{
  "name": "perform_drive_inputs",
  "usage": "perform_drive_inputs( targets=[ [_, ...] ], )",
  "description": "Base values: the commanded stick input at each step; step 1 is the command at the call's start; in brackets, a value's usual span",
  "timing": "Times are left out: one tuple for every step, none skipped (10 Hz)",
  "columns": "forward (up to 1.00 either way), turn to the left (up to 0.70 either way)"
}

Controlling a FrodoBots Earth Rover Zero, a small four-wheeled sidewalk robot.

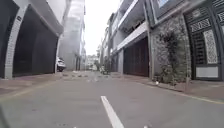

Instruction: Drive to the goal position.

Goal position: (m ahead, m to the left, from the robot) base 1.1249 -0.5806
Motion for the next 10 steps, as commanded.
perform_drive_inputs(
  targets=[
    [0.00, -1.00],
    [0.00, -1.00],
    [0.00, -1.00],
    [0.00, -1.00],
    [0.00, -1.00],
    [0.00, -1.00],
    [0.00, -1.00],
    [0.00, -1.00],
    [0.00, -1.00],
    [0.00, -1.00]
  ],
)
